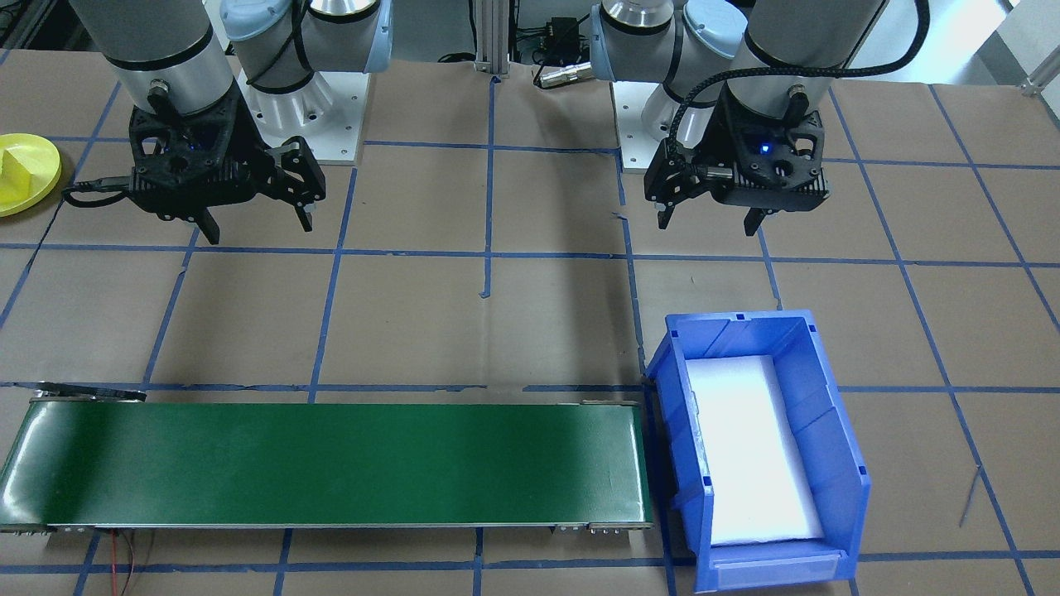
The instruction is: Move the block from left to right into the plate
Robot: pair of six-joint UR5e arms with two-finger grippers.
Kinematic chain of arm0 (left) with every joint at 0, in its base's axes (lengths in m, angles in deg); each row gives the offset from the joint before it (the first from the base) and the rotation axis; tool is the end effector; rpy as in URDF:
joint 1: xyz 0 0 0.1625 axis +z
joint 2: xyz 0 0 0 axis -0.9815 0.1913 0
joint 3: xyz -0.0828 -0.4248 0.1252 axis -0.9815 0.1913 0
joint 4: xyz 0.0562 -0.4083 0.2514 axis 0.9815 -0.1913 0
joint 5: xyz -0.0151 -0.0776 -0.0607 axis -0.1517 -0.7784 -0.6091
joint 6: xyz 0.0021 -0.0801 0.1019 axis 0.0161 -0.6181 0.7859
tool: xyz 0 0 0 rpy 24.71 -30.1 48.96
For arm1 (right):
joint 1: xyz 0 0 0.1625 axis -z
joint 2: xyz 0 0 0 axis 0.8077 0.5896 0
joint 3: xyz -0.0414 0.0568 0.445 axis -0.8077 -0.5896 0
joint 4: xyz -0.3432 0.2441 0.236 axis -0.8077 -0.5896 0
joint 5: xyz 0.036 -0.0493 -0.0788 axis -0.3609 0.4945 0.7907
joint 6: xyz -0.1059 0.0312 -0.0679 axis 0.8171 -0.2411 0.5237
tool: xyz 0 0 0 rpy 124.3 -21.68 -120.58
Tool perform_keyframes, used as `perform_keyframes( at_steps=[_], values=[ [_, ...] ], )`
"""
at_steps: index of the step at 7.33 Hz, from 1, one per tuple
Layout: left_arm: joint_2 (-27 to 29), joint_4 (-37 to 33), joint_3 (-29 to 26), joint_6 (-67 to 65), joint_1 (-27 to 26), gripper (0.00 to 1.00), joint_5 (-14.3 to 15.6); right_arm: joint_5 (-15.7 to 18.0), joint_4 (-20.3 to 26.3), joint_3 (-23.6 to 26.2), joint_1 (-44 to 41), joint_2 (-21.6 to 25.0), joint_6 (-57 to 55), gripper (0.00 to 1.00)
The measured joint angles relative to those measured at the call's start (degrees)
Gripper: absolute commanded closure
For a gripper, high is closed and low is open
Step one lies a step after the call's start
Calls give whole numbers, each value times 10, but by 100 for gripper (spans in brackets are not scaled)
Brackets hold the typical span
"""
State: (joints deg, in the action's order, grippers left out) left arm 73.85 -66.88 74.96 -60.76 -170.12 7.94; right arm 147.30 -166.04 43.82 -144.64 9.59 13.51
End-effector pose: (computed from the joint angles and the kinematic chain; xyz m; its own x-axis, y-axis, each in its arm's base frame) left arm -0.1441 -0.5647 0.4736 -0.9969 0.0783 -0.0059 0.0784 0.9964 -0.0318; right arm 0.1442 -0.5650 0.4612 -0.9831 -0.1825 -0.0140 -0.1810 0.9807 -0.0742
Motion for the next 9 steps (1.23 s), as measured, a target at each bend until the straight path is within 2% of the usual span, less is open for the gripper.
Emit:
perform_keyframes(
  at_steps=[9],
  values=[
    [2,12,1,-1,0,0,0,-5,7,1,5,-1,0,0]
  ],
)
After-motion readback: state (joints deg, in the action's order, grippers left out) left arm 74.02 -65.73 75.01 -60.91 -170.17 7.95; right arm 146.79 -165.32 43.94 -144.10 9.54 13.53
